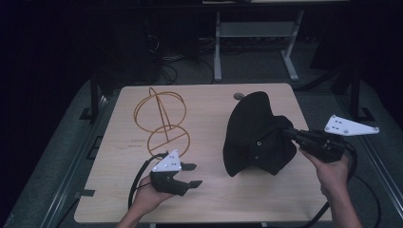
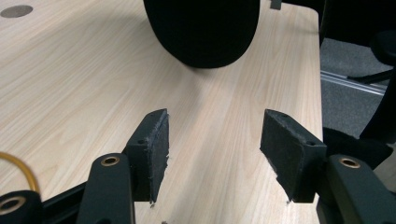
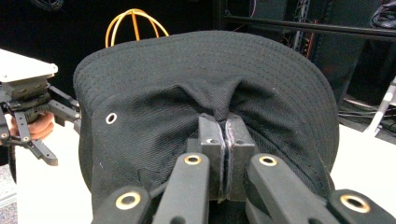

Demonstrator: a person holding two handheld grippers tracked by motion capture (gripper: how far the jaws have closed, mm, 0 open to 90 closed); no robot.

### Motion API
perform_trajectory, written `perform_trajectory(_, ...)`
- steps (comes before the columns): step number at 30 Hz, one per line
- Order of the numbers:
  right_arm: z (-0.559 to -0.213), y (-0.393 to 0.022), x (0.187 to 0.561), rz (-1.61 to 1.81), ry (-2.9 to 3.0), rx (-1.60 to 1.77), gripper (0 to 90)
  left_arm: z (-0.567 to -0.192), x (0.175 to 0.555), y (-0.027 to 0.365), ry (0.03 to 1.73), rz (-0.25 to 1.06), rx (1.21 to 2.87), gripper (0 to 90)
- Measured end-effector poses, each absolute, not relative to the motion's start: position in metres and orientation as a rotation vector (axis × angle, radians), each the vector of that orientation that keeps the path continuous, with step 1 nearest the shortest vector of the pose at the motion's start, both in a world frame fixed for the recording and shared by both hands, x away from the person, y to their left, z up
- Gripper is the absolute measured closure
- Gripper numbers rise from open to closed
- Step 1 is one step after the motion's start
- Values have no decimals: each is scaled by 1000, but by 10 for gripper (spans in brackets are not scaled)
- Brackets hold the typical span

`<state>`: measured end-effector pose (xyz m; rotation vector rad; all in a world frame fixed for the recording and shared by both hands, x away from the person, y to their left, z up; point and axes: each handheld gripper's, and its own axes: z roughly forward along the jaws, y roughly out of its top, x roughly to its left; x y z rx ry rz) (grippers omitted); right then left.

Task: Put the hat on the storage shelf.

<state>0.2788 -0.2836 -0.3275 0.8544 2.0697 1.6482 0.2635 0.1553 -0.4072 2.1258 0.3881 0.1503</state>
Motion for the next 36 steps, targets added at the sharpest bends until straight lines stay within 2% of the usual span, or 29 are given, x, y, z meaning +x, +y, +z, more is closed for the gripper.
perform_trajectory(36,-257,-232,315,1649,2112,780,881,-416,257,167,390,182,2096,355)
